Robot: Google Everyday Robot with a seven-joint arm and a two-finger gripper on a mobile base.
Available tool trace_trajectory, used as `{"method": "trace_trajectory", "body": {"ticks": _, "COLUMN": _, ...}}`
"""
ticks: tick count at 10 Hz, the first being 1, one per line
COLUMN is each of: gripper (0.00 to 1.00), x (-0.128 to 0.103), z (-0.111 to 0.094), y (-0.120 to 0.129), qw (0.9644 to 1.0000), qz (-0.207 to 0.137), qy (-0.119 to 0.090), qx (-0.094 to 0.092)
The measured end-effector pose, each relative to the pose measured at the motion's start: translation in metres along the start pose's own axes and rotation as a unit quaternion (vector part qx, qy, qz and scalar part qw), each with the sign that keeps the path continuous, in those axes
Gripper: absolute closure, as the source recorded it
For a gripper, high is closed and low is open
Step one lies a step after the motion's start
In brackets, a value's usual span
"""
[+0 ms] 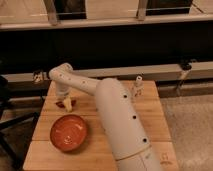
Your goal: Place the pepper in the ceramic bowl
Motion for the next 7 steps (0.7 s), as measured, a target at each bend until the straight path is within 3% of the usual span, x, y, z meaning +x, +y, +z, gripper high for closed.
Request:
{"method": "trace_trajectory", "body": {"ticks": 2, "gripper": 0.24, "x": 0.0001, "z": -0.0024, "y": 0.0008, "qw": 1.0000, "qz": 0.000, "qy": 0.000, "qx": -0.001}}
{"method": "trace_trajectory", "body": {"ticks": 5, "gripper": 0.47, "x": -0.0016, "z": -0.0042, "y": 0.0002, "qw": 1.0000, "qz": 0.000, "qy": -0.002, "qx": -0.001}}
{"method": "trace_trajectory", "body": {"ticks": 7, "gripper": 0.47, "x": -0.0014, "z": -0.0085, "y": 0.0000, "qw": 1.0000, "qz": -0.001, "qy": -0.001, "qx": 0.000}}
